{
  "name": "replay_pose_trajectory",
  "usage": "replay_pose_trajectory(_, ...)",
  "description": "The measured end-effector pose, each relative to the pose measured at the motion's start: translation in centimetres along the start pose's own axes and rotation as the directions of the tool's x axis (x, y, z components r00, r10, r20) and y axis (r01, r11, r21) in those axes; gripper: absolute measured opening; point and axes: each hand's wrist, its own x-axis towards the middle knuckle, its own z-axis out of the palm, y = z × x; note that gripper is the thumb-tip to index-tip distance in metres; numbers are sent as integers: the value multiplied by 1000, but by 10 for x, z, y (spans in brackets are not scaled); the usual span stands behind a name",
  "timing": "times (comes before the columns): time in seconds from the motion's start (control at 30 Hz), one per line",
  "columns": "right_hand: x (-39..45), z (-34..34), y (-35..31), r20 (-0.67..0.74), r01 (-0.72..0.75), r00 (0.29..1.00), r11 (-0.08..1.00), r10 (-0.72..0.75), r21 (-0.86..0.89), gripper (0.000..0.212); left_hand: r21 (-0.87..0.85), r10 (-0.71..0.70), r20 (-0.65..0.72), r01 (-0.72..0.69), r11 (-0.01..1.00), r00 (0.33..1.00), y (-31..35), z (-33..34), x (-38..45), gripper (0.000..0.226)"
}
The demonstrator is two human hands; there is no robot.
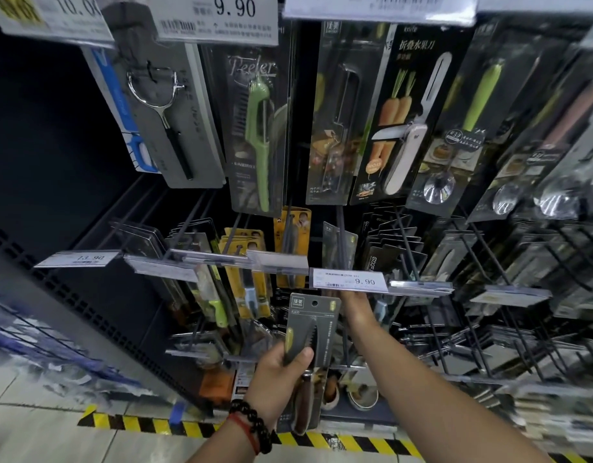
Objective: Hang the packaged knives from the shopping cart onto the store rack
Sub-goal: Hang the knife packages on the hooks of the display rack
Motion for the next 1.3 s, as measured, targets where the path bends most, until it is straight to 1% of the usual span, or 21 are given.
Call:
replay_pose_trajectory(0.1,-26,-12,26,2,-42,999,990,42,133,40,7,-5,3,5,1000,1000,3,6,0,13)
replay_pose_trajectory(0.17,-47,-20,38,73,-35,997,986,23,163,41,1,2,14,-2,1000,1000,2,11,1,13)
replay_pose_trajectory(0.23,-67,-25,41,144,11,989,984,-37,176,44,-8,14,28,-14,1000,1000,2,17,1,14)
replay_pose_trajectory(0.33,-87,-31,38,226,97,964,976,-142,196,30,-28,26,30,-26,999,999,2,24,0,15)
replay_pose_trajectory(0.4,-90,-33,40,214,162,957,973,-195,162,20,-48,37,35,-35,998,999,3,28,0,14)
replay_pose_trajectory(0.5,-93,-33,37,160,227,956,964,-248,138,18,-18,90,27,-90,996,996,3,32,-1,14)
replay_pose_trajectory(0.53,-93,-32,37,128,248,955,958,-267,142,23,23,124,-10,-123,992,992,4,32,-2,14)
replay_pose_trajectory(0.57,-94,-31,36,105,270,952,952,-286,146,35,104,174,-74,-165,981,982,5,30,-2,17)
replay_pose_trajectory(0.6,-93,-31,35,93,285,950,949,-299,138,44,215,251,-151,-216,953,956,7,27,-4,23)
replay_pose_trajectory(0.63,-95,-32,31,86,303,945,943,-316,138,43,328,360,-210,-281,902,909,12,23,-6,30)
replay_pose_trajectory(0.67,-91,-32,31,74,304,946,943,-316,134,35,424,479,-233,-355,833,846,19,19,-10,37)
replay_pose_trajectory(0.73,-88,-32,26,72,276,955,952,-287,134,19,568,665,-220,-460,682,714,36,10,-15,50)
replay_pose_trajectory(0.8,-84,-29,22,68,265,959,957,-274,120,18,688,779,-195,-483,542,596,51,2,-12,64)
replay_pose_trajectory(0.87,-82,-26,16,59,283,955,953,-290,111,17,810,854,-155,-431,397,497,63,-7,-2,73)
replay_pose_trajectory(0.9,-81,-24,14,61,293,952,950,-301,112,17,862,866,-129,-376,339,483,69,-11,4,77)
replay_pose_trajectory(0.97,-81,-21,10,48,281,956,952,-289,123,18,924,856,-91,-277,262,509,80,-19,16,81)
replay_pose_trajectory(1.0,-80,-19,8,26,278,959,952,-283,129,19,939,847,-78,-247,239,526,84,-23,20,79)
replay_pose_trajectory(1.07,-76,-17,6,-3,273,962,954,-274,125,20,951,838,-61,-223,214,542,91,-28,28,71)
replay_pose_trajectory(1.2,-62,-15,3,-31,250,968,961,-248,121,15,956,842,-46,-219,193,537,93,-33,37,61)
replay_pose_trajectory(1.27,-56,-14,0,-33,232,973,962,-230,142,29,959,855,-42,-220,180,518,91,-34,39,61)
replay_pose_trajectory(1.3,-55,-14,-1,-31,226,974,964,-224,144,32,960,863,-40,-220,172,503,90,-34,40,61)
